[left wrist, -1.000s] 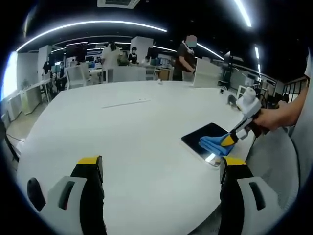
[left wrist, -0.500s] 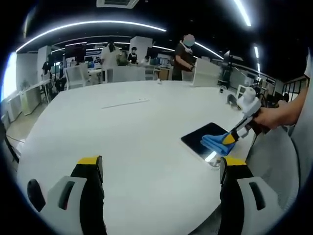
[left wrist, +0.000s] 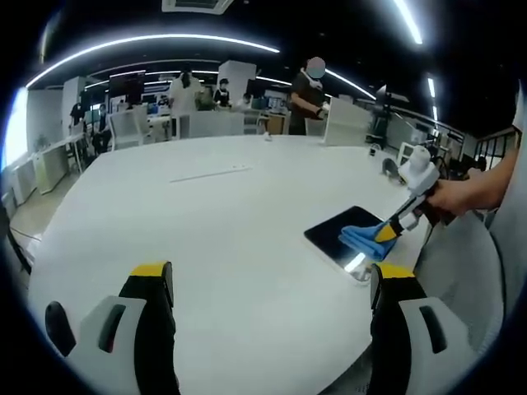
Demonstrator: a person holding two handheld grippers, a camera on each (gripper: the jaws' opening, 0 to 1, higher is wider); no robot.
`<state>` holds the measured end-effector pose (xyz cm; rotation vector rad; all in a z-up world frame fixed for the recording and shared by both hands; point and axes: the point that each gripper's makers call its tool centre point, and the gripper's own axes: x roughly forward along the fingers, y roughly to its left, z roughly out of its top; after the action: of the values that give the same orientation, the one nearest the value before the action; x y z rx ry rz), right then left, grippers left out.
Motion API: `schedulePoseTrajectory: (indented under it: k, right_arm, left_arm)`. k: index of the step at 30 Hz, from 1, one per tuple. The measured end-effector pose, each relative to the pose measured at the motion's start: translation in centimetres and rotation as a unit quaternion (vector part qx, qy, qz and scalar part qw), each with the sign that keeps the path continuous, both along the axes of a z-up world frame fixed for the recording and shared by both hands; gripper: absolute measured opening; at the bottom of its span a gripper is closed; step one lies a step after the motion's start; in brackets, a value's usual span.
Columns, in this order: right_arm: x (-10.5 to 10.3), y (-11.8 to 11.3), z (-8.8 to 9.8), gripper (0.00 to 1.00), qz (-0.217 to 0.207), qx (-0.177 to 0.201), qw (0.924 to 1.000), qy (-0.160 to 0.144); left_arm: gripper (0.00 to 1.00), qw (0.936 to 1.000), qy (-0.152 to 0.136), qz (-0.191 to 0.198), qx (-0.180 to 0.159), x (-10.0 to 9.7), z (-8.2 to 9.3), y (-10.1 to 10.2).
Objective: Wipe the mirror surface with the cleaning cloth until all visible marks leave the cleaned area.
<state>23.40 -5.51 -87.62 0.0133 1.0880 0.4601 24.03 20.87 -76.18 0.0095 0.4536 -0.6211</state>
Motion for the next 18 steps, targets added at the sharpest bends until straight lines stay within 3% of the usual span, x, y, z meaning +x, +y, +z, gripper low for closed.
schedulePoseTrajectory:
  k: [18]
  right_arm:
    - [3.0,0.4,-0.1,0.02,0.000,-0.010,0.9999,-0.012]
  left_arm:
    - [0.99,1.0000,0.003,0.006,0.000,-0.4,-0.3,0.5]
